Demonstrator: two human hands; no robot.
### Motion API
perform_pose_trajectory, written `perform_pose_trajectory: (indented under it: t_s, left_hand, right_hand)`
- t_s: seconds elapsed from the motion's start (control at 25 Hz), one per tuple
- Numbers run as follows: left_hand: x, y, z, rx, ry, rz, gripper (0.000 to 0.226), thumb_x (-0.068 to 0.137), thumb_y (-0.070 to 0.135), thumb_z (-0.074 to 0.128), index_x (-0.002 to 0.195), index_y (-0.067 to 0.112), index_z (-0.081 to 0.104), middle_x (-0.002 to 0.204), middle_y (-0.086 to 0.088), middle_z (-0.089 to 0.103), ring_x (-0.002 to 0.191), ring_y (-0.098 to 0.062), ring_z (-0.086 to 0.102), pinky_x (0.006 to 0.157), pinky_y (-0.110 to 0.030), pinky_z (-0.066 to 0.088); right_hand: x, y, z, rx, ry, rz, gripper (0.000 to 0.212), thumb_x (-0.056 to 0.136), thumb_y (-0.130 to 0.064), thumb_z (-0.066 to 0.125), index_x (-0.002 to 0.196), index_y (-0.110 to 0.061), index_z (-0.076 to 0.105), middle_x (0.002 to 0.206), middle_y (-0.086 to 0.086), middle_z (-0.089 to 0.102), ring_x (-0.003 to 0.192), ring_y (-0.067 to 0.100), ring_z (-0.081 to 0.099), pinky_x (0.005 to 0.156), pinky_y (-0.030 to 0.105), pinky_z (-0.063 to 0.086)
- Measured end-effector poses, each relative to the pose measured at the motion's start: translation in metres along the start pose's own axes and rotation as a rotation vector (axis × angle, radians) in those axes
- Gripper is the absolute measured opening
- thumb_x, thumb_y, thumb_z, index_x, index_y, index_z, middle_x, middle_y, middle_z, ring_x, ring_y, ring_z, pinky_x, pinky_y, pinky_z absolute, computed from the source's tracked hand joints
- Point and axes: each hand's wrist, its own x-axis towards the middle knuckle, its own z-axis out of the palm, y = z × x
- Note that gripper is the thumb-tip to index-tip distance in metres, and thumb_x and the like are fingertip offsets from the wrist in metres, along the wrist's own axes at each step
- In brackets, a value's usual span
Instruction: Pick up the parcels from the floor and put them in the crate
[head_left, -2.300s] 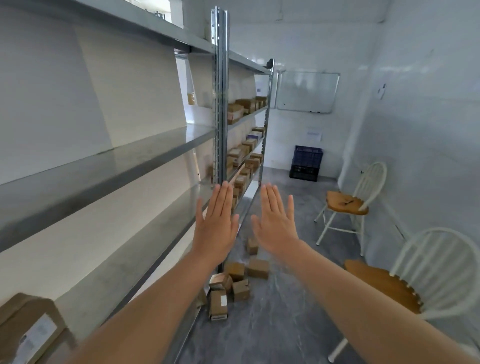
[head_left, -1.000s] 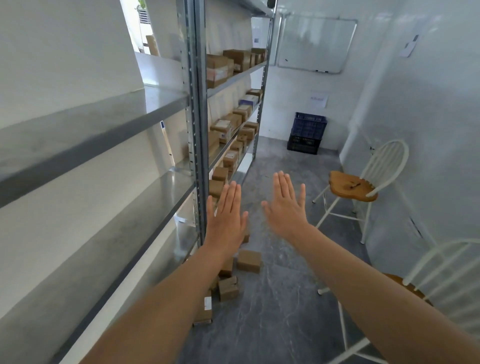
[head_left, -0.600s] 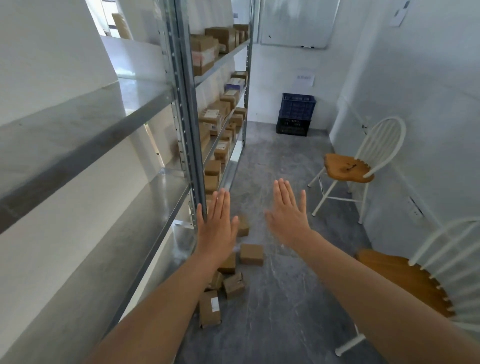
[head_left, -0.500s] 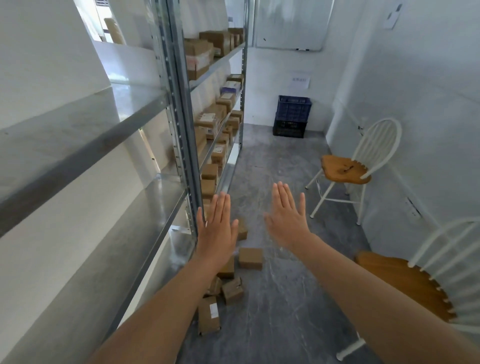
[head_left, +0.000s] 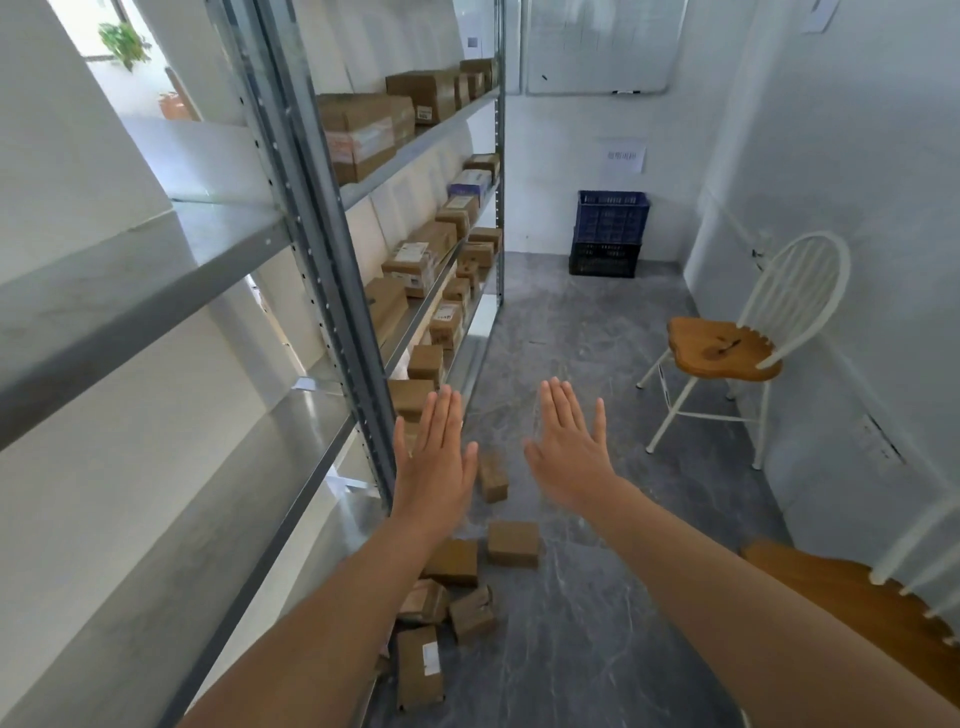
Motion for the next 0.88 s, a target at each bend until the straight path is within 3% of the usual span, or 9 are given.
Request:
perform_pose_trajectory:
  t_s: [0.4,0.56,0.88]
  left_hand:
    - [0.065,0.079,0.05,0.066,-0.017,-0.086,0.064,0.103,0.045,0.02,0.155,0.021,-0.009,0.162,0.006,-0.016,0.145,-0.01,-0.024,0.119,-0.048,-0.008]
    - [0.066,0.095,0.071,0.072,-0.064,-0.128,0.064,0.103,0.045,0.019,0.155,0.022,-0.012,0.159,0.008,-0.022,0.143,-0.009,-0.027,0.119,-0.049,-0.006]
    - [0.116,0.104,0.11,0.001,-0.09,-0.151,0.063,0.104,0.043,0.021,0.156,0.02,-0.008,0.163,0.006,-0.014,0.147,-0.009,-0.02,0.118,-0.049,-0.009]
  right_hand:
    - [0.07,0.119,0.0,0.011,-0.111,-0.084,0.072,0.103,-0.038,0.028,0.156,-0.01,-0.012,0.165,0.004,-0.015,0.15,0.017,-0.02,0.115,0.051,-0.019]
    - [0.082,0.143,0.01,0.008,-0.189,-0.103,0.073,0.102,-0.037,0.03,0.156,-0.01,-0.013,0.164,0.003,-0.016,0.149,0.017,-0.02,0.115,0.051,-0.019]
    - [0.108,0.17,0.04,0.055,-0.215,-0.08,0.074,0.102,-0.04,0.03,0.156,-0.011,-0.012,0.164,0.002,-0.016,0.149,0.015,-0.02,0.115,0.05,-0.02]
